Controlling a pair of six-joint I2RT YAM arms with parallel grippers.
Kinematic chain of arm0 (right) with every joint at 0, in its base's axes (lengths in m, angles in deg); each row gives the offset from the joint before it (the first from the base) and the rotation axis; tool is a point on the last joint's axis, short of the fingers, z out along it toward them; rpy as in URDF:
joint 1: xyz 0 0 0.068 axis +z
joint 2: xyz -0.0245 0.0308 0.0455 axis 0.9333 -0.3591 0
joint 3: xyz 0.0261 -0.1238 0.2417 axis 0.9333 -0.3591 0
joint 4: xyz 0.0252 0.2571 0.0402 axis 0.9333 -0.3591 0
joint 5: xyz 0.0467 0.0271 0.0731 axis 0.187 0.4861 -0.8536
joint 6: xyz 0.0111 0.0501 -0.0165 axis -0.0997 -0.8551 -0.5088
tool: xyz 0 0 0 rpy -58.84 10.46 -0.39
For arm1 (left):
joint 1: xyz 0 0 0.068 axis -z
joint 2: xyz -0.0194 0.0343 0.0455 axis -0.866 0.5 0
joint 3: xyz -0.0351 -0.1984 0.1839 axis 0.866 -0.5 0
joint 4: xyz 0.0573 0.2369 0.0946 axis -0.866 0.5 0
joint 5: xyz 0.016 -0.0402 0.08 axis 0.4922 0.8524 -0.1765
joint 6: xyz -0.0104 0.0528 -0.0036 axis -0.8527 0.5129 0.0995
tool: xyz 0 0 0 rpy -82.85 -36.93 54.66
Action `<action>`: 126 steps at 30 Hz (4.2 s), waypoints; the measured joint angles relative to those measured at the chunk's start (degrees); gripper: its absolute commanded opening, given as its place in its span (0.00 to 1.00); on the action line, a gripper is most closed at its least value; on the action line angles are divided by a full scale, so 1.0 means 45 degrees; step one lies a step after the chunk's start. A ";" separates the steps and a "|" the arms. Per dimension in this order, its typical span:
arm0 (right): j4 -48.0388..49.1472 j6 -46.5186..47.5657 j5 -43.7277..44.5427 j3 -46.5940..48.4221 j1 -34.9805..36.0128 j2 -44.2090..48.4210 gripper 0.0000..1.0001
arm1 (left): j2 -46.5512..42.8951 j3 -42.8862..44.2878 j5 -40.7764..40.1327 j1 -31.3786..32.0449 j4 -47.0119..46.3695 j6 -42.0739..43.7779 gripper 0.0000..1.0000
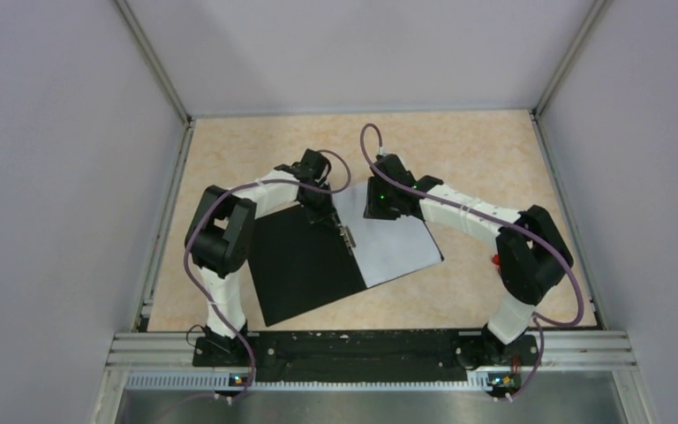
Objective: Put the files into the folder
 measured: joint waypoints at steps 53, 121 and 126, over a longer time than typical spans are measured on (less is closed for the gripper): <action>-0.1005 0.0160 0.0947 0.1549 0.1583 -0.0835 0.32 | -0.0962 -0.0986 0.0724 -0.0379 -0.0563 -0.0233 0.06; 0.0787 -0.0340 0.2025 -0.0792 0.2317 -0.1375 0.00 | -0.0855 -0.1661 0.0500 -0.0903 -0.1083 -0.0500 0.04; 0.0991 -0.0442 0.2074 -0.0928 0.2322 -0.1365 0.00 | -0.0826 -0.1647 0.0568 -0.0923 -0.1083 -0.0505 0.04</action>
